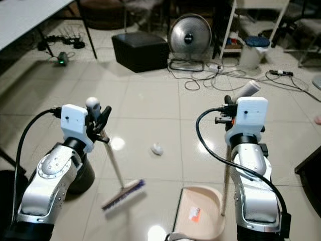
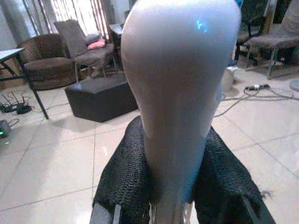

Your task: Sweep floor

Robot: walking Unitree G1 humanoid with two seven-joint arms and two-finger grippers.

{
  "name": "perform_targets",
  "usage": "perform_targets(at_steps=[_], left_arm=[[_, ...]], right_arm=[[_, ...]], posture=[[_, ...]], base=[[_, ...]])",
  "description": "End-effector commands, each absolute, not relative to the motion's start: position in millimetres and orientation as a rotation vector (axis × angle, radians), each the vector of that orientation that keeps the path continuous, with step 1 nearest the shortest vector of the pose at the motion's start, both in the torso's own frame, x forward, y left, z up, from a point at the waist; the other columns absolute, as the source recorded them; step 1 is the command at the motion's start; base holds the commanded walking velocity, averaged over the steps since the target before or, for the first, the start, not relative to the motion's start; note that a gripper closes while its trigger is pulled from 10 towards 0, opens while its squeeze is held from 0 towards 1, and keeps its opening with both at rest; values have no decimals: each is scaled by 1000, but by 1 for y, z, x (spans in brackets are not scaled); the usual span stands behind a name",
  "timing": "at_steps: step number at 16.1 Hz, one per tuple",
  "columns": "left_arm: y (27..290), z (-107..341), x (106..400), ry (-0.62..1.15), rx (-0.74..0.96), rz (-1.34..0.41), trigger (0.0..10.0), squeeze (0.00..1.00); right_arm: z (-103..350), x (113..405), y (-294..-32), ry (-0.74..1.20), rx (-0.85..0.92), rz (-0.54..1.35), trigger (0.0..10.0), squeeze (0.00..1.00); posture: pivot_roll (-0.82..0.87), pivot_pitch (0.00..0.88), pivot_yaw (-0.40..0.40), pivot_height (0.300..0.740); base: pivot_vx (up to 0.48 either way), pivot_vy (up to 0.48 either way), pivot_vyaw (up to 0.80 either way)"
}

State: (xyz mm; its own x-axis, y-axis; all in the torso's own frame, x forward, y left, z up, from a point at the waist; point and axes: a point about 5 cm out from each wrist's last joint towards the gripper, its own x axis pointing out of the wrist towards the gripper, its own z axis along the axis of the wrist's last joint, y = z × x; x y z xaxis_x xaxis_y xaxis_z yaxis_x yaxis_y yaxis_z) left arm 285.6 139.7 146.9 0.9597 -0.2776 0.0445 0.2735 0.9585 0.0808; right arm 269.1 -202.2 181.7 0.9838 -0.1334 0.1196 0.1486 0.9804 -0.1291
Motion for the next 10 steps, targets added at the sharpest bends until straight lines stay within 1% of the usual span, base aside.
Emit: perform_targets(at_steps=[1, 10], left_arm=[[145, 157, 286, -106, 94, -261, 10000, 0], [150, 167, 290, -142, 110, -218, 10000, 0]], right_arm=[[195, 271, -198, -164, -134, -125, 10000, 0], [198, 275, -194, -190, -118, -116, 10000, 0]], posture=[[-111, 28, 26, 740], [-59, 33, 39, 740]], base=[[375, 0, -606], [377, 0, 0]])
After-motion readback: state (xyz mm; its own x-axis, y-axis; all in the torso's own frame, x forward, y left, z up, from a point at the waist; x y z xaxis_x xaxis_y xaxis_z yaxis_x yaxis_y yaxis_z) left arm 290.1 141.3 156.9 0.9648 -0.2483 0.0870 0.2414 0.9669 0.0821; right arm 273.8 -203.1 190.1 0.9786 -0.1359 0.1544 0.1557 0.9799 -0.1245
